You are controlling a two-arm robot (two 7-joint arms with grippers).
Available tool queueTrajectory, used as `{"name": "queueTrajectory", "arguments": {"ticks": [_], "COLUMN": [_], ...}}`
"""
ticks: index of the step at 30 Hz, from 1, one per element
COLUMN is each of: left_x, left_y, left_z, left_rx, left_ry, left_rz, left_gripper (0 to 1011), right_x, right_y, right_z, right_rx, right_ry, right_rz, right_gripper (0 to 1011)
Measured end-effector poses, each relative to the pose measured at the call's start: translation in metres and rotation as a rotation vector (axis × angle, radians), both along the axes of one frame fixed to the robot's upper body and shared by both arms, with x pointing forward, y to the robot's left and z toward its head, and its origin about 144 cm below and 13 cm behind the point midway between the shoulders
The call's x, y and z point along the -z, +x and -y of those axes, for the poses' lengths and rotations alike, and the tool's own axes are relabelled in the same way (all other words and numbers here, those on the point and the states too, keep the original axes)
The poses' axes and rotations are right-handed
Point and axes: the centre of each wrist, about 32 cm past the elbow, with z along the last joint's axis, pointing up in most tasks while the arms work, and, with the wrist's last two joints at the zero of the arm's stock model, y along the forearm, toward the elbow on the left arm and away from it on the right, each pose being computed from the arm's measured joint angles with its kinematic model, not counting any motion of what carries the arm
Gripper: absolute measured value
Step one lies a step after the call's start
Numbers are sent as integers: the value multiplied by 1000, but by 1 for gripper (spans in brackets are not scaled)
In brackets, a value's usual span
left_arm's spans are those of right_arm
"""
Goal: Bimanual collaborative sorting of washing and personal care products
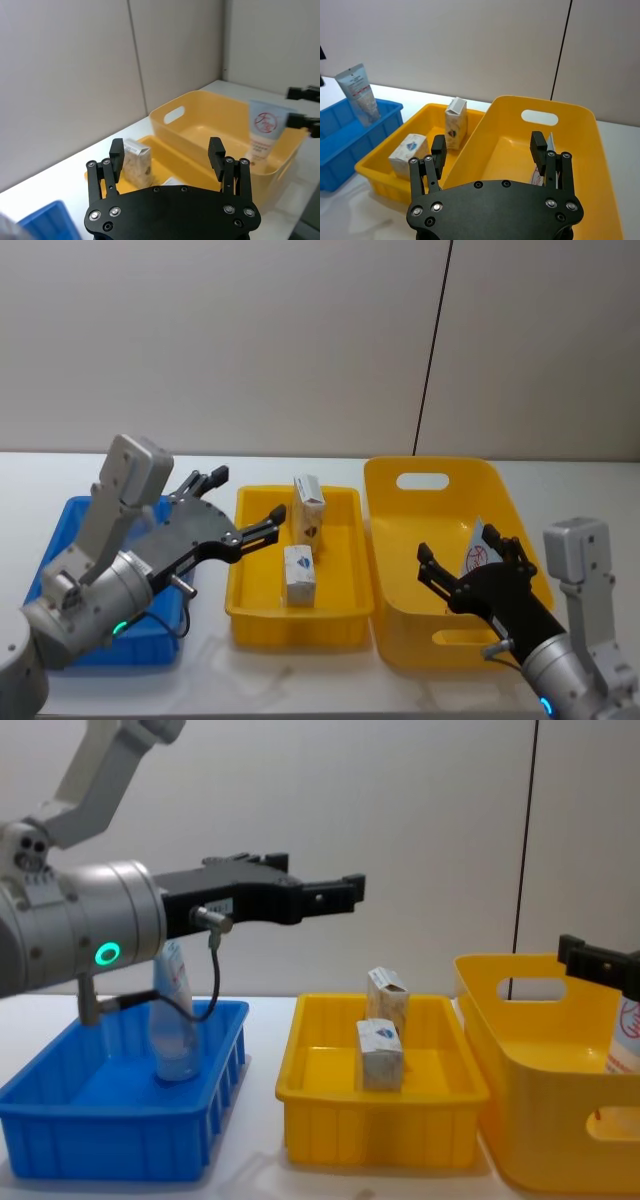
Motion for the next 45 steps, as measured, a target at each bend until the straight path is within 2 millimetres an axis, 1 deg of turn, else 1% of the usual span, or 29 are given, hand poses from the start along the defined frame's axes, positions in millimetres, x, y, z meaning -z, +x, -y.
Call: {"name": "queueTrajectory", "arguments": {"ticks": [6, 9, 27, 33, 45], "left_x": [9, 14, 38, 41, 41], "left_y": [-10, -16, -47, -51, -51], "left_z": [0, 0, 2, 2, 2], "left_rx": [-76, -113, -319, -345, -347], "left_ry": [15, 23, 63, 68, 68], "left_rz": [5, 6, 33, 37, 38], "left_gripper": [1001, 1001, 1001, 1001, 1001], "right_x": [-1, -1, -1, -1, 2], "right_y": [-11, -13, -13, -13, -8], "right_z": [-5, -6, -6, -6, -11], "right_rx": [1, 1, 1, 1, -6], "right_ry": [9, 11, 11, 11, 10], "right_rz": [7, 8, 8, 8, 10], "right_gripper": [1002, 1002, 1002, 1002, 1002]}}
